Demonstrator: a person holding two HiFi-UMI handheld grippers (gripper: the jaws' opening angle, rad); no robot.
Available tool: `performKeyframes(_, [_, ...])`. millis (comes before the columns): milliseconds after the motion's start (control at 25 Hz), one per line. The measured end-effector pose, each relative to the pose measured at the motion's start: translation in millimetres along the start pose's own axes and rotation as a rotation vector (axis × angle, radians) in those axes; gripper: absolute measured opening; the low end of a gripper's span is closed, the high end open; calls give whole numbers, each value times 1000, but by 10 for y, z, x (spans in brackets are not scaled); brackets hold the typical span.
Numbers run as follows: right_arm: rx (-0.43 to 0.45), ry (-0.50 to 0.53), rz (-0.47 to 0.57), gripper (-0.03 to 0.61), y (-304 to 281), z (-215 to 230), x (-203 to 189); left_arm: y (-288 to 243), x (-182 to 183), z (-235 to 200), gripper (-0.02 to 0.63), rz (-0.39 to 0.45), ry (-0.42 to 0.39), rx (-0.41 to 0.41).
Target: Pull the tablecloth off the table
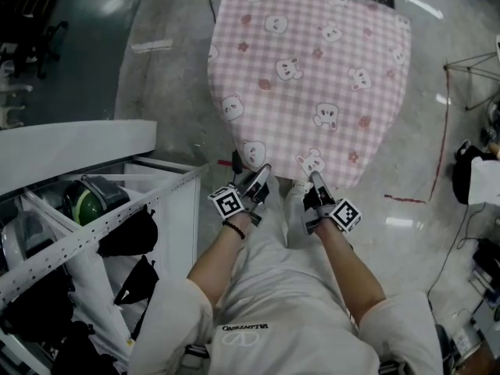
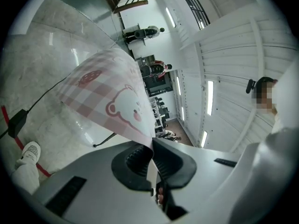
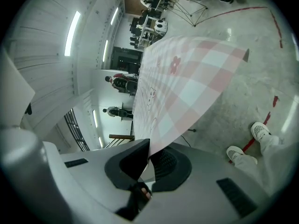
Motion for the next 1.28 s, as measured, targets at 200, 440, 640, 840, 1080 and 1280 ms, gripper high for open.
performKeyframes(200, [5,29,-18,11,23,-19,22,7,6,71,3,3,-16,-2])
performKeyframes(440, [-17,17,3,11,41,-47,-15,33,42,108,3,-20,-5,-3])
performKeyframes(640, [-25,24,13,11,54,-304,11,34,200,326,3,-17,7,-11])
performKeyframes(840, [35,170,40,11,-25,57,-12,-61,46,-75,3,-28,-72,-106])
performKeyframes(1080, [375,618,191,12,-1050,893,931,-1227,281,-1192,3,221,-389,-540])
performKeyframes(1280, [500,605,185,14,-855,806,529,-880,146,-1153,3,221,-418,-546])
Point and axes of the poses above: the fingertips, and each gripper's own axes: y backward along the fingers, z to its right, x out of its top, the point moved 4 cm from there along y, backward along the fingers, and after that the axes turned 2 degrees about -z, right-handed, at the moved point
